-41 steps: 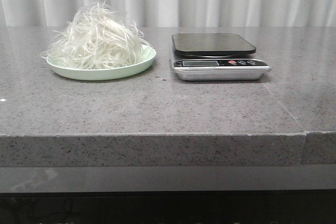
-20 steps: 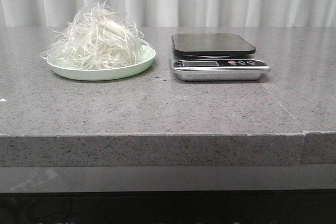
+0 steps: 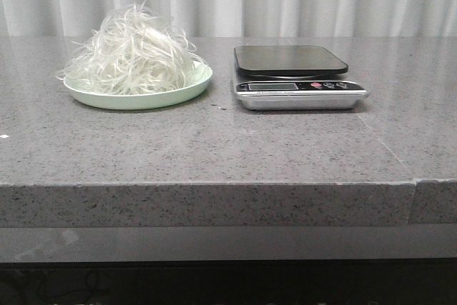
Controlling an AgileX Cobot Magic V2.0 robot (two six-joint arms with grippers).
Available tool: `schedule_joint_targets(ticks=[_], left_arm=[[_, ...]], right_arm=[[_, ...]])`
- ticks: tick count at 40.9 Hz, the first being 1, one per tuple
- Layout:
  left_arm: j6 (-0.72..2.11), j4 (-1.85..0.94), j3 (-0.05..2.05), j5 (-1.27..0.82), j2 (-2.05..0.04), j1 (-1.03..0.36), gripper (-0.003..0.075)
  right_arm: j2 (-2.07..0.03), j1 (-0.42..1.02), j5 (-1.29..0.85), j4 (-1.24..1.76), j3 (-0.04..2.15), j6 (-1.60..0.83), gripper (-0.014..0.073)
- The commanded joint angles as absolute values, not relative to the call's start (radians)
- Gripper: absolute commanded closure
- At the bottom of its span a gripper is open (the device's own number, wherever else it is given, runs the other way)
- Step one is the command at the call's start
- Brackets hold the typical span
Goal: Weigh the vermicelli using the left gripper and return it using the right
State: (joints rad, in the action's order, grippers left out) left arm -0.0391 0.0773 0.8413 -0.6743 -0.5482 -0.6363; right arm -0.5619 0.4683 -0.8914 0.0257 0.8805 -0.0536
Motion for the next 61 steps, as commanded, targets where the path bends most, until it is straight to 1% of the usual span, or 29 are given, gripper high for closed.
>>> schedule_joint_targets(ticks=[1,4,33,37,41,44,51,61], left_arm=[[-0.049,0.078,0.867,-0.601,-0.551,-0.634,0.0542],[-0.049,0.078,0.867,-0.601,-0.551,-0.634,0.0583],[-0.049,0.078,0.865,-0.601,-0.546,-0.631,0.0575],[-0.049,0.076,0.86,-0.601,-0.543,-0.584,0.0575],[-0.049,0.075,0.82,-0.585,-0.517,-0.493,0.0575],[-0.049,0.067,0.764,-0.535,-0.483,-0.425,0.0575],[-0.049,0.06,0.548,-0.319,-0.344,-0.278,0.0575],[-0.049,-0.014,0.244,-0.144,-0.122,-0.126,0.0575]], right_arm=[[-0.565,0.462,-0.828,0.028,0.905,-0.052,0.0437],[-0.565,0.462,-0.828,0.028,0.905,-0.052,0.0435],[-0.565,0.462,-0.829,0.028,0.905,-0.052,0.0435],[-0.565,0.462,-0.829,0.028,0.905,-0.052,0.0435],[-0.565,0.462,-0.829,0.028,0.905,-0.052,0.0435],[-0.565,0.462,-0.829,0.028,0.905,-0.052,0.0435],[-0.565,0.462,-0.829,0.028,0.905,-0.052,0.0435],[-0.565,0.462,-0.829,0.028,0.905,-0.052,0.0435]])
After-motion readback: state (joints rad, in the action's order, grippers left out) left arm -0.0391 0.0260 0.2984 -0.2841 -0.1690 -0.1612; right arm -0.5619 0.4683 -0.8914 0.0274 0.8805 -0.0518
